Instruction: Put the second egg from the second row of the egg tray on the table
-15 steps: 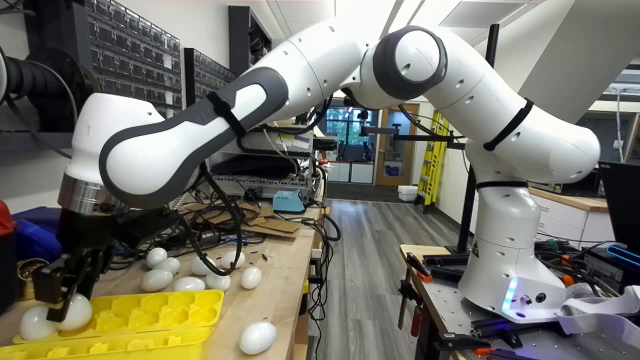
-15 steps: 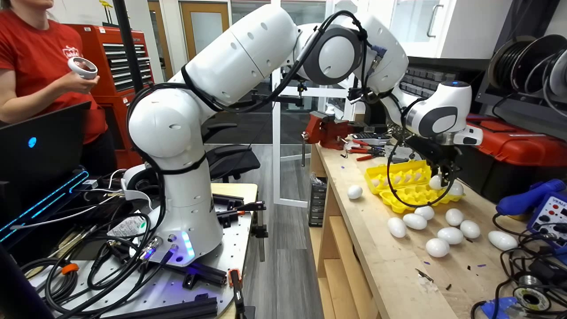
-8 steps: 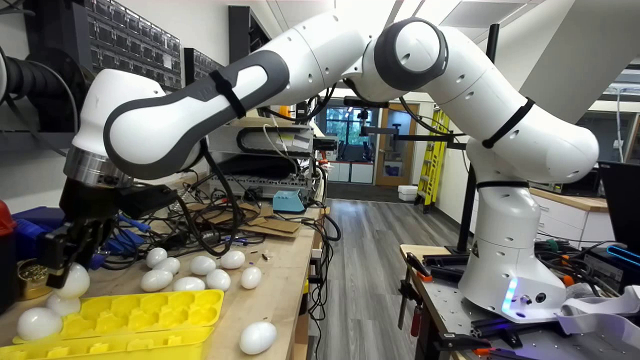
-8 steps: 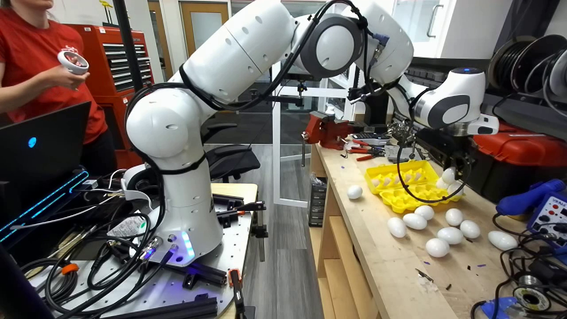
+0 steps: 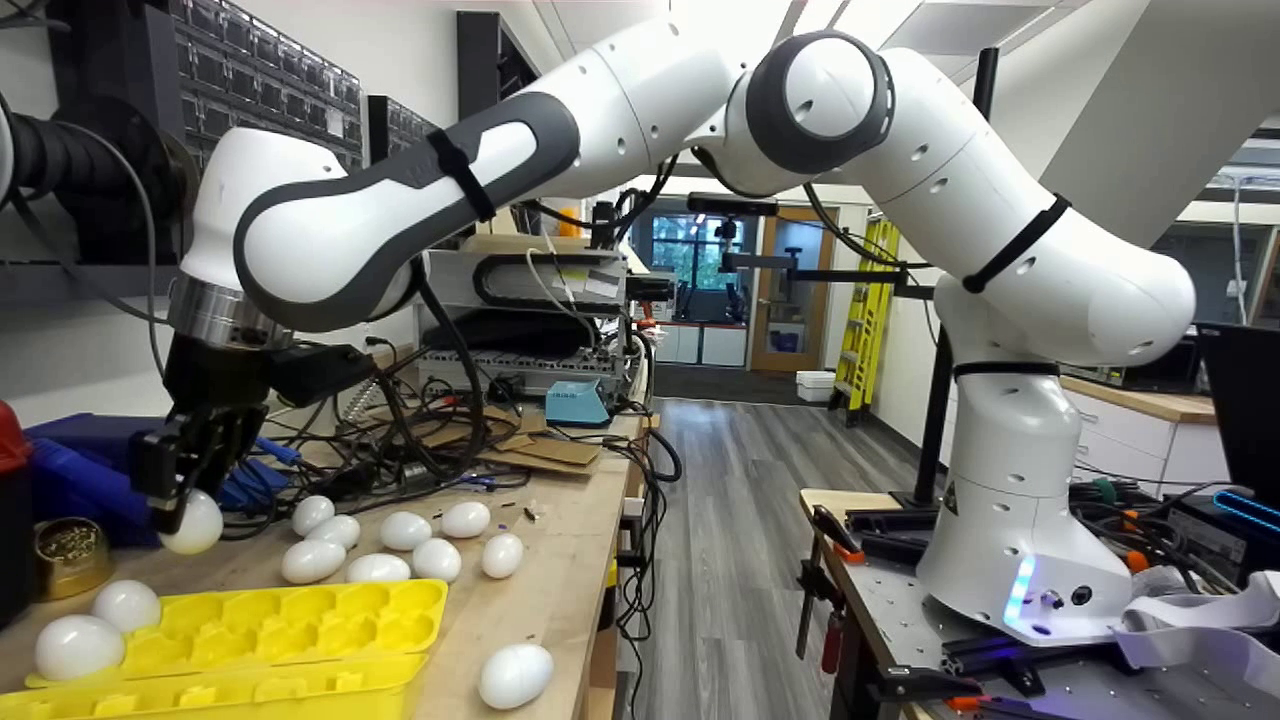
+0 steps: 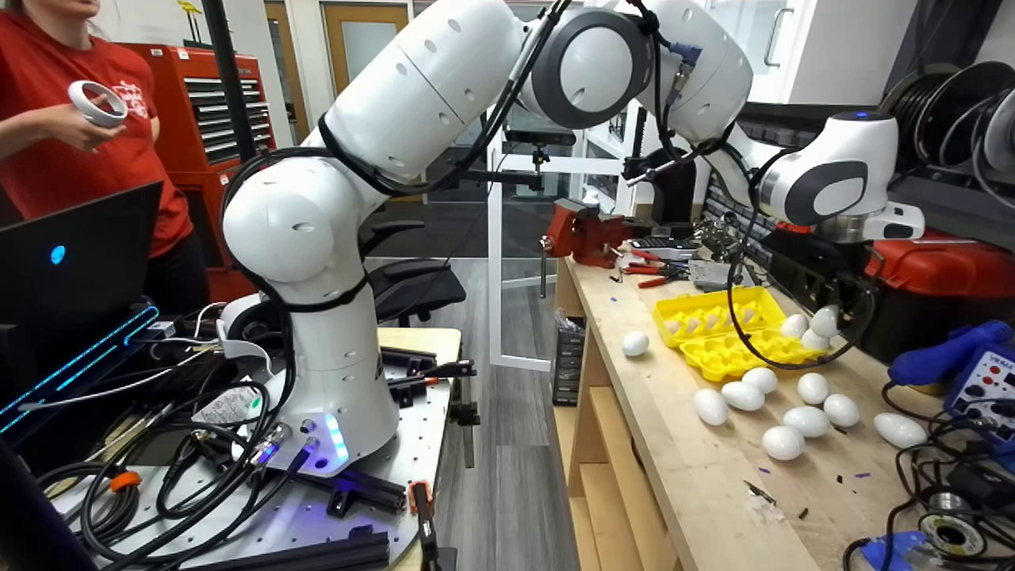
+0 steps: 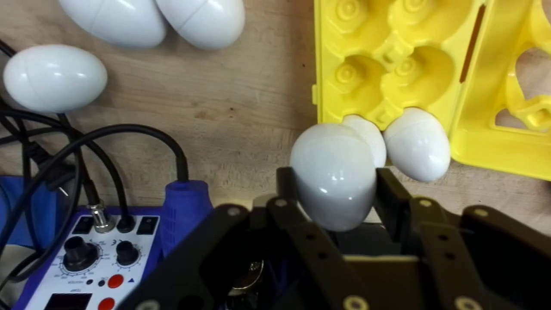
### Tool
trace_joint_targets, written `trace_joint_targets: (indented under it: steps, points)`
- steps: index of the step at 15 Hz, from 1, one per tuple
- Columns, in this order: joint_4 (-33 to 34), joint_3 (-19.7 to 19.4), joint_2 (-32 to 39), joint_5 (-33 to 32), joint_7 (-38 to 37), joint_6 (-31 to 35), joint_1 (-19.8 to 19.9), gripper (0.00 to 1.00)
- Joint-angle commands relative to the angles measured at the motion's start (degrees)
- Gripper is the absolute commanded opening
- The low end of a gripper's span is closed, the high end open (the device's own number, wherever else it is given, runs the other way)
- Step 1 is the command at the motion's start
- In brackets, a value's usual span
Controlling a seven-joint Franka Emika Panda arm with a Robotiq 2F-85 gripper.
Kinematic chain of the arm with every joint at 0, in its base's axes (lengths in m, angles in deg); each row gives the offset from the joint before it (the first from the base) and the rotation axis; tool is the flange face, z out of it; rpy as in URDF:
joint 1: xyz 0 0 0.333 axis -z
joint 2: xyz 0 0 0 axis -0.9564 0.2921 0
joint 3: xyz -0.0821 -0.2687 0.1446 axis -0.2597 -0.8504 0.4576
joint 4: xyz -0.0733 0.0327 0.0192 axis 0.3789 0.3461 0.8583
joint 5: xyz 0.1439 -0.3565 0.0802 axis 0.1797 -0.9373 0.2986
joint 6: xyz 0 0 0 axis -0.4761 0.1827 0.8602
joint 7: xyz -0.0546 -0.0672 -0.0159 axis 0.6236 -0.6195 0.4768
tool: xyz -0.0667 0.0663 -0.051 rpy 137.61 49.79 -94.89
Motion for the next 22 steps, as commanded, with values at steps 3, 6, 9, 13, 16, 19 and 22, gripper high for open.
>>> trace_joint_targets:
  steps: [3,6,9,13,16,19,22]
  points:
    - [-7.1,-2.4,-6.8,-2.4,1.8,-4.5,1.3,0.23]
    - [-9.0,-5.0,-8.6,-5.2,0.9,-6.0,1.2,0.23]
    - [-10.7,-7.3,-9.4,-7.9,0.0,-6.5,0.9,0.23]
    - [-12.3,-9.7,-9.0,-11.3,-1.6,-7.0,0.5,0.23]
    - [-13.6,-11.0,-8.7,-13.6,-2.7,-6.8,0.3,0.23]
    - [-15.0,-12.3,-8.7,-15.7,-3.7,-6.5,0.2,0.23]
    - [-15.9,-13.4,-8.5,-17.5,-4.7,-6.7,0.3,0.23]
